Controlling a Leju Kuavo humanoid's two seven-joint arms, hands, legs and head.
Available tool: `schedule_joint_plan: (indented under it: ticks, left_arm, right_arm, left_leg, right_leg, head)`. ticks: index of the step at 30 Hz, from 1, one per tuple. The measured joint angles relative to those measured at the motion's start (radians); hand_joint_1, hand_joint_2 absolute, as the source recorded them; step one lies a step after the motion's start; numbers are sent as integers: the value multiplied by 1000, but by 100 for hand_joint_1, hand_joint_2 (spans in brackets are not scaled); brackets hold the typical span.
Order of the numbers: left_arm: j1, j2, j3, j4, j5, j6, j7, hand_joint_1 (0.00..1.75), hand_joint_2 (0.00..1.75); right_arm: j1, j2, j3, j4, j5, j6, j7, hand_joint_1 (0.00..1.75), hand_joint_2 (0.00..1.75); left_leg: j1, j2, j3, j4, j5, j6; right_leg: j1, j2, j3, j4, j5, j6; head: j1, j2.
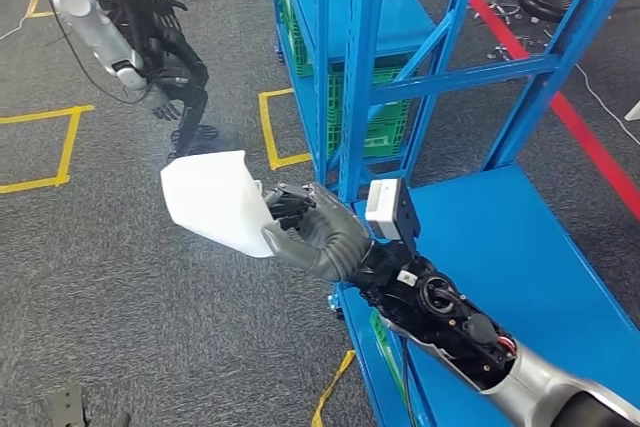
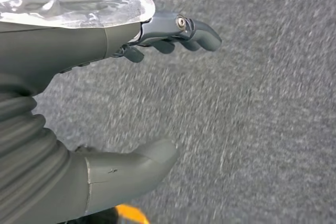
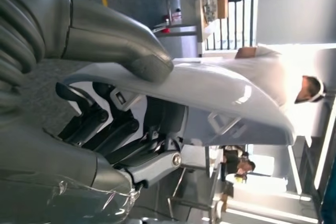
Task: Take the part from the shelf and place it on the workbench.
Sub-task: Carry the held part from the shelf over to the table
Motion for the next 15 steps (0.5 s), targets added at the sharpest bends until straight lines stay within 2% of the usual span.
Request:
schedule_joint_plan:
  ticks: [2,4,5,6,7,8,9,10,11,12,13,15]
  left_arm:
    - [-1,5,0,0,3,-9,2,0,175]
    - [-5,8,0,0,6,-15,2,0,175]
    - [-5,9,0,0,10,-19,2,0,175]
    - [-5,9,0,0,13,-22,3,0,175]
    - [-4,9,0,0,18,-27,3,0,175]
    - [-3,10,0,0,22,-31,4,0,175]
    - [-3,12,0,0,27,-34,5,0,175]
    - [-3,15,0,0,31,-38,5,0,175]
    - [-3,17,0,0,36,-42,5,0,175]
    - [-4,19,0,0,39,-44,5,0,175]
    - [-4,19,0,0,42,-47,6,0,175]
    - [-3,20,0,0,47,-51,7,0,175]
  right_arm:
    - [-3,0,0,-1,0,-2,0,175,175]
    - [-5,0,0,-3,0,-1,1,175,175]
    - [-5,0,1,-3,-1,1,1,175,175]
    - [-5,0,1,-3,-2,4,2,175,175]
    - [-5,0,2,-3,-5,7,2,175,175]
    - [-5,0,2,-3,-7,10,2,175,175]
    - [-7,0,2,-2,-9,13,1,175,175]
    - [-9,0,2,-2,-11,16,0,175,175]
    - [-12,0,2,-2,-13,19,-2,175,175]
    - [-15,0,2,-1,-15,22,-3,175,175]
    - [-17,0,2,0,-17,24,-5,175,175]
    - [-20,0,1,3,-18,26,-7,175,175]
  left_leg:
    - [-2,29,-23,48,-32,-9]
    - [-2,75,-85,177,-98,-16]
    - [-1,86,-120,247,-125,-20]
    - [2,92,-142,292,-137,-23]
    - [4,96,-147,300,-130,-26]
    - [7,101,-129,265,-105,-29]
    - [9,111,-92,195,-71,-30]
    - [10,131,-51,115,-41,-30]
    - [8,146,-17,50,-19,-26]
    - [6,157,4,10,-8,-21]
    - [3,159,10,-5,-7,-15]
    - [1,138,10,-5,-6,-2]
  right_leg:
    - [-4,-21,5,-11,7,-9]
    - [-3,-42,5,-15,9,-14]
    - [-3,-54,4,-15,9,-15]
    - [-2,-65,4,-15,9,-15]
    - [-2,-76,4,-15,8,-15]
    - [-2,-87,4,-15,7,-14]
    - [-3,-96,5,-14,5,-12]
    - [-2,-104,7,-14,3,-9]
    - [1,-112,8,-13,0,-4]
    - [3,-119,9,-11,-2,1]
    - [6,-126,10,-10,-5,6]
    - [6,-140,13,-9,-12,16]
  head:
    - [-5,0]
    - [-12,0]
    - [-14,0]
    - [-15,0]
    - [-15,0]
    - [-16,0]
    - [-17,0]
    - [-17,0]
    - [-18,0]
    - [-17,0]
    - [-15,0]
    - [-10,0]
